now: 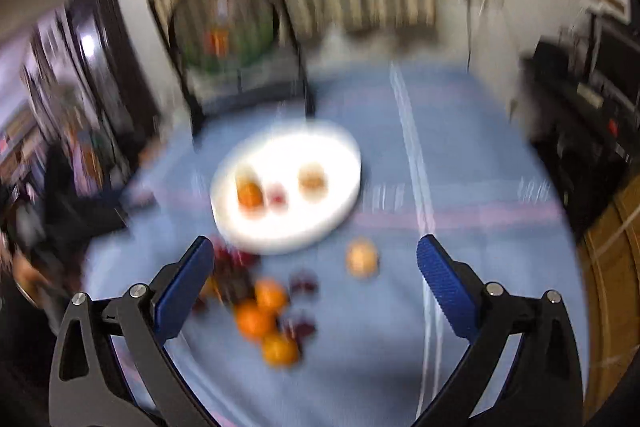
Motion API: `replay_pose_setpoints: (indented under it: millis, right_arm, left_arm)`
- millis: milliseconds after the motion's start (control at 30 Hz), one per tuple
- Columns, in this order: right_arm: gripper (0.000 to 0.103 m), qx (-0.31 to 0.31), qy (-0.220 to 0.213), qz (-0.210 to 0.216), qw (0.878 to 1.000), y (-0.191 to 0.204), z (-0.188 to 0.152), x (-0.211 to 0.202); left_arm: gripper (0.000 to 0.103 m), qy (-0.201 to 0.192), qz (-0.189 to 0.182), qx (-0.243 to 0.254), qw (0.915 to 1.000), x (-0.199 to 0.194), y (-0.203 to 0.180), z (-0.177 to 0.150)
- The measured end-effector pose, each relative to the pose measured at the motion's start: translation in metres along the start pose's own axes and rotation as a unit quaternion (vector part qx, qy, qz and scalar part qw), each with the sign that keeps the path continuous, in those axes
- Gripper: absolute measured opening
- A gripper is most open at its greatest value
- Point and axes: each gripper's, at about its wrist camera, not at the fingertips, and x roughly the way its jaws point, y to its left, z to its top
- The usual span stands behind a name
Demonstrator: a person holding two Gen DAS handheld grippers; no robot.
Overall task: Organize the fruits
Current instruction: 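Grasp a dark red plum with the left gripper while the right gripper grasps a yellow-orange fruit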
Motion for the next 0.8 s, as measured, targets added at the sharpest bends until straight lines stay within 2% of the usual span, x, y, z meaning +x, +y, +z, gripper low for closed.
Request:
replay_pose_setpoints:
  millis: [100,167,233,333,367,433,467,800]
  right_arm:
    - [0.091,-0.038,0.097,0.002,0.995,0.022,-0.050,0.039]
    - [0.086,-0.076,0.139,-0.004,0.987,0.036,-0.075,0.058]
    - [0.083,-0.084,0.158,-0.002,0.984,0.047,-0.088,0.066]
    - [0.082,-0.075,0.172,0.009,0.982,0.053,-0.095,0.077]
    - [0.078,-0.080,0.172,0.006,0.982,0.057,-0.096,0.080]
    - [0.051,-0.094,0.184,0.001,0.979,0.063,-0.096,0.087]
    - [0.044,-0.105,0.193,-0.002,0.976,0.067,-0.098,0.090]
    - [0.042,-0.072,0.195,0.002,0.978,0.058,-0.087,0.077]
  left_arm:
    - [0.078,0.035,-0.006,0.011,0.9993,0.008,0.001,-0.032]
    - [0.078,0.062,-0.015,0.008,0.9979,0.015,0.003,-0.051]
    - [0.078,0.086,-0.024,0.009,0.9960,0.021,0.002,-0.071]
    - [0.078,0.099,-0.033,0.014,0.9944,0.025,0.000,-0.086]
    - [0.078,0.102,-0.036,0.016,0.9939,0.026,-0.001,-0.089]
    - [0.078,0.107,-0.041,0.020,0.9932,0.029,-0.004,-0.091]
    - [0.078,0.109,-0.044,0.025,0.9928,0.033,-0.006,-0.091]
    - [0.078,0.128,-0.068,0.054,0.9879,0.066,-0.030,-0.092]
